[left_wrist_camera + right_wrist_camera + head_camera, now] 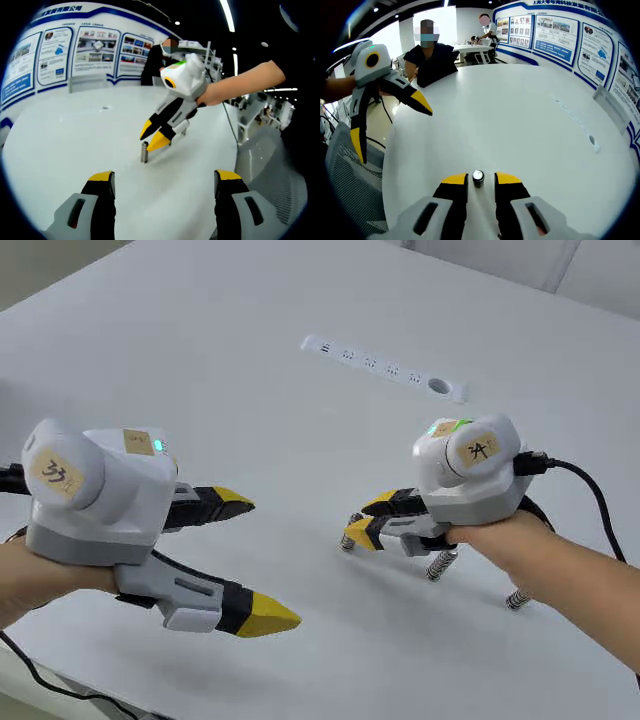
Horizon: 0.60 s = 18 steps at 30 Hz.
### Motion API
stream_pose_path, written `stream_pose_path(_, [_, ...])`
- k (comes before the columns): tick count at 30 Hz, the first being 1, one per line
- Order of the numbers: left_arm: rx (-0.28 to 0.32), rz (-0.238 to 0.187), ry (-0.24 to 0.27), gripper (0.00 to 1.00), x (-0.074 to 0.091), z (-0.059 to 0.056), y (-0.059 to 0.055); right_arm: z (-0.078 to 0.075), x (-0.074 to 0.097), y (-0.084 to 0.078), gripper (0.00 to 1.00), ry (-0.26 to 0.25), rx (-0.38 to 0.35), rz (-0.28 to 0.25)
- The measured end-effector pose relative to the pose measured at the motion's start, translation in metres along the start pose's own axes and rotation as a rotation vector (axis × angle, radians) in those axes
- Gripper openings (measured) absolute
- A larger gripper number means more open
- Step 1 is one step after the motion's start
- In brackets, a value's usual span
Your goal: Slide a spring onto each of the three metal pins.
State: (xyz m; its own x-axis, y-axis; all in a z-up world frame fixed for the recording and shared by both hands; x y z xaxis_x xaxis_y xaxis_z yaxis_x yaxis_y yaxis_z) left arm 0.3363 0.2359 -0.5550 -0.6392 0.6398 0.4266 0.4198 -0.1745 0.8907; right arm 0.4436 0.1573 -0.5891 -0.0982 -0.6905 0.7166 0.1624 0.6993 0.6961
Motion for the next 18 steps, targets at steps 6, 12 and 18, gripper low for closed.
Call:
stream_pose_path(6, [-0.012,-0.017,0.006,0.84,0.0,0.001,0.012,0.004,0.027,0.013,0.24,-0.01,-0.001,-0.071])
stream_pose_path(12, [-0.046,0.01,0.001,0.84,-0.005,-0.002,0.015,0.006,0.066,0.011,0.27,-0.04,0.037,-0.152])
stream_pose_path(18, [-0.071,0.022,-0.009,0.84,-0.006,0.0,0.022,0.001,0.121,-0.001,0.27,-0.144,0.051,-0.28])
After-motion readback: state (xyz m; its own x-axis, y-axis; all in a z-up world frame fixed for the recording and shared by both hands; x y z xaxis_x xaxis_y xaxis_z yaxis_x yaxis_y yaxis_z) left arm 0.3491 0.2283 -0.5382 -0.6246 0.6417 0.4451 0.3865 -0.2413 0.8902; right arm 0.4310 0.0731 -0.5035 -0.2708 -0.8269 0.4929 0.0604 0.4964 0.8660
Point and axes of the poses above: the centre of the closed fingertips' face, and the gripper's own axes: x roughly backward along the fingers, z roughly to its left, y roughly out of its top, the point moved 3 cm from there along x, roughly backward along the fingers, and after that the axes turned 5 degrees about y, right-handed, at the moved point
